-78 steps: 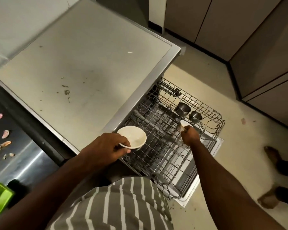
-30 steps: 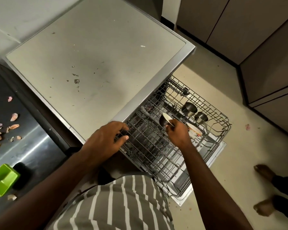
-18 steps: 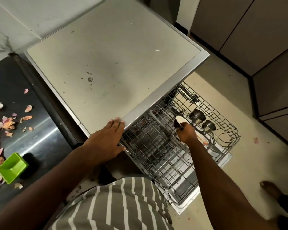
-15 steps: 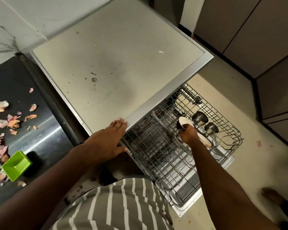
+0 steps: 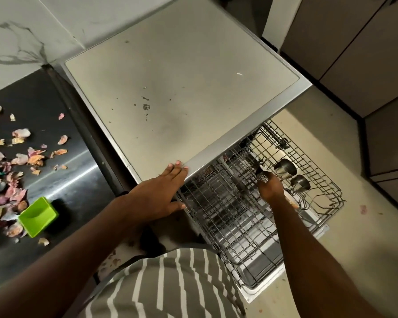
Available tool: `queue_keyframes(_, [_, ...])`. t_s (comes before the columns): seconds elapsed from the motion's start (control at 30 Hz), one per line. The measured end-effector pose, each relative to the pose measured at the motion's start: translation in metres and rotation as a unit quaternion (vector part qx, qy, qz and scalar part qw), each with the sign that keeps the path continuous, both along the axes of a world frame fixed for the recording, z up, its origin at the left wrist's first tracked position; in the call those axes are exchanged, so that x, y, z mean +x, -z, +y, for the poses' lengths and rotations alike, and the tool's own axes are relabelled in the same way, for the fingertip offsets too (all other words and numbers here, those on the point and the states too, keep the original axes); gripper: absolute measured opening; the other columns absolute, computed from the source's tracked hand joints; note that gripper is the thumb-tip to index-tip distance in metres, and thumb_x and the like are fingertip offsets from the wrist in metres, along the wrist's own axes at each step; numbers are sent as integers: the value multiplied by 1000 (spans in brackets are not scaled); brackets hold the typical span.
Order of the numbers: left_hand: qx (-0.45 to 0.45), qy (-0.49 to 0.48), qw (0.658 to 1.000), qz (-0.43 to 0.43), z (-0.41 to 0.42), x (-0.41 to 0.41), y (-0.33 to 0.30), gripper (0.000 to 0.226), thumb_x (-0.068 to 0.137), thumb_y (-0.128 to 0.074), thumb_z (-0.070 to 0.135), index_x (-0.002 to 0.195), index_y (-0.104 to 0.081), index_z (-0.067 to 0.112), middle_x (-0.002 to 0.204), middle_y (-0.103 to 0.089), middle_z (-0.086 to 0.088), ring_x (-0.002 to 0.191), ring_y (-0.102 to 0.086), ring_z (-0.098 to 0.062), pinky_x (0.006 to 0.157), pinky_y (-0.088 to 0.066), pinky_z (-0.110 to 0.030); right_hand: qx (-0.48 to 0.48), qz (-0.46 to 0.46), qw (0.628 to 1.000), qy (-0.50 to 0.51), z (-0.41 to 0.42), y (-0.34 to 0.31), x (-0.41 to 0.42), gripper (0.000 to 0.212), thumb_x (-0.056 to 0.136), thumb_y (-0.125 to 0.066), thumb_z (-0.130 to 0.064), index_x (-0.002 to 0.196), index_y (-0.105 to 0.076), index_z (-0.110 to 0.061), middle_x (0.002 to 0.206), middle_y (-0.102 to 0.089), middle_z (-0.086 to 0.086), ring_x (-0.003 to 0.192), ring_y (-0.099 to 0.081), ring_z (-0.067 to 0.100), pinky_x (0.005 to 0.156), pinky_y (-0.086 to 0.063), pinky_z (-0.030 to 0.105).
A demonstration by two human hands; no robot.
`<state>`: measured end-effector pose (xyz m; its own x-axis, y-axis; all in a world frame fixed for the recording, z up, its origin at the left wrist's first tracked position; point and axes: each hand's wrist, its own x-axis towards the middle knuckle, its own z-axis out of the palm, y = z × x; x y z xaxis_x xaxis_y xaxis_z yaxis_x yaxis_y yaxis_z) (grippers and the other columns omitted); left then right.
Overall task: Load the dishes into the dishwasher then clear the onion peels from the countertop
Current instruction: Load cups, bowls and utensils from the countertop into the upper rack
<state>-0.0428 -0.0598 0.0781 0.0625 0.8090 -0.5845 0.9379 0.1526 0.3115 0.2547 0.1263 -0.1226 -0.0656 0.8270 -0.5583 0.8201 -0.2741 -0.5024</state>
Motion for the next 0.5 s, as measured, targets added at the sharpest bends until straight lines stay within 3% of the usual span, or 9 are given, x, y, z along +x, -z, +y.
queue_keyframes(0.07, [3, -1, 1000, -17, -1, -2, -1, 100, 100, -60, 50, 165, 12, 23, 171, 20, 0, 157, 14, -12, 124, -10, -34, -1, 6, 1000, -5, -11, -4, -4, 45, 101, -63, -22, 145, -54, -22, 120, -67, 8, 85, -69, 28, 71, -60, 38])
queue_keyframes(0.17, [3, -12, 998, -55, -5, -9, -2, 98, 101, -62, 45, 165, 8, 22, 171, 19, -1, 157, 15, -13, 125, 0, -30, 15, 77, 997, 28, -34, -30, -24, 34, 103, -61, -30, 134, -60, -18, 121, -67, 8, 99, -64, 23, 69, -51, 29])
queue_keyframes(0.27, [7, -10, 997, -77, -14, -19, -7, 92, 102, -63, 40, 166, -2, 14, 172, 12, -7, 159, 11, -16, 128, 3, -28, 60, 223, 969, 84, -64, -74, -61, 31, 102, -62, -19, 131, -64, -29, 132, -65, 0, 117, -63, 22, 90, -58, 40])
queue_keyframes(0.33, [16, -13, 995, -94, -21, -22, -13, 85, 104, -60, 39, 166, -10, 11, 173, 3, -9, 160, 4, -17, 122, 5, -20, 100, 286, 948, 102, -81, -106, -86, 27, 101, -61, -14, 125, -67, -26, 128, -66, 0, 116, -64, 21, 92, -57, 38])
queue_keyframes(0.5, [98, -77, 986, -110, -70, -55, -22, 75, 103, -60, 43, 163, -26, 13, 172, -17, -10, 160, -10, -20, 128, -2, -25, 126, 347, 925, -94, -130, -171, -162, 19, 101, -64, -20, 116, -70, -29, 116, -71, -11, 108, -69, 11, 89, -60, 36])
